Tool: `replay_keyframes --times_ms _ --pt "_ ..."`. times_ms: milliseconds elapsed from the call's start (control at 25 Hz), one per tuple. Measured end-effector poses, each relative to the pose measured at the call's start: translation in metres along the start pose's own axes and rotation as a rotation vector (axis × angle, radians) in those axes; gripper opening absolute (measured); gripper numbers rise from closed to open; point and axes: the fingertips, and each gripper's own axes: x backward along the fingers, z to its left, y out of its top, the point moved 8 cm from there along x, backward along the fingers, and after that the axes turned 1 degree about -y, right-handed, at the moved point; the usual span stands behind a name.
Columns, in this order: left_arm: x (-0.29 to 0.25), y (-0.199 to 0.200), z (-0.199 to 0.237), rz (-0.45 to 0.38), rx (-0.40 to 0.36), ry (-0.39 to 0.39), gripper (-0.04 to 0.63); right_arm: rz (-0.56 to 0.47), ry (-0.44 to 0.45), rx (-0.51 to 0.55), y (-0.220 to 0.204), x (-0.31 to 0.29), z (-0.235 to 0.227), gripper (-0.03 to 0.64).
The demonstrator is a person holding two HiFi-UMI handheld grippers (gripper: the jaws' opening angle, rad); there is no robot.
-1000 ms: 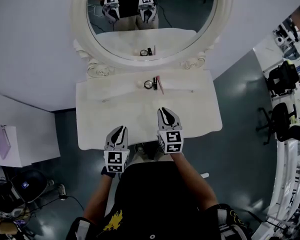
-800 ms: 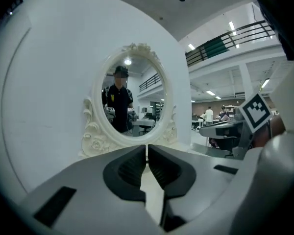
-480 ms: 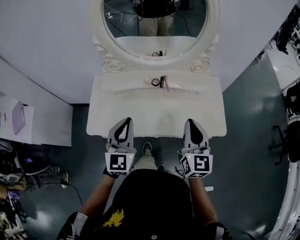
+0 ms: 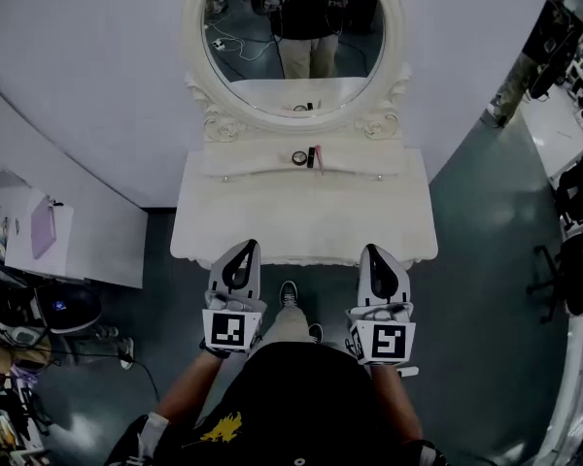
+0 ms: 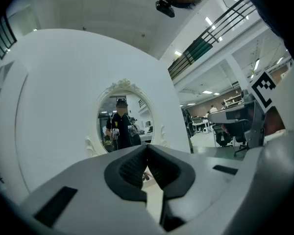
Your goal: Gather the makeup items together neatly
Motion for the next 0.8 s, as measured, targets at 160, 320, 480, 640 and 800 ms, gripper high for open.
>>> replay_keyframes --times_ms 160,320,480,640,800 --pt "0.013 0.012 -0.009 -0.036 0.014 -0.006 0.014 -0.032 0.030 0.039 0.018 0.023 0.017 0.015" --pt "0.036 0.016 -0.015 -0.046 0.023 -0.021 0.014 -0.048 0.057 0.043 0.028 0.045 0.034 0.015" --pt "0.048 0.020 -0.016 -0.045 0.019 -0.032 0.014 -0.073 0.048 0.038 0.033 0.056 0.039 0.015" --pt "0.055 0.024 -0.014 -0.048 0.007 -0.045 0.014 -0.070 0.024 0.002 0.035 0.064 0.041 0.015" --pt "0.060 0.024 -0.009 -0.052 0.004 -0.044 0.014 -0.048 0.028 0.014 0.031 0.064 0.041 0.015"
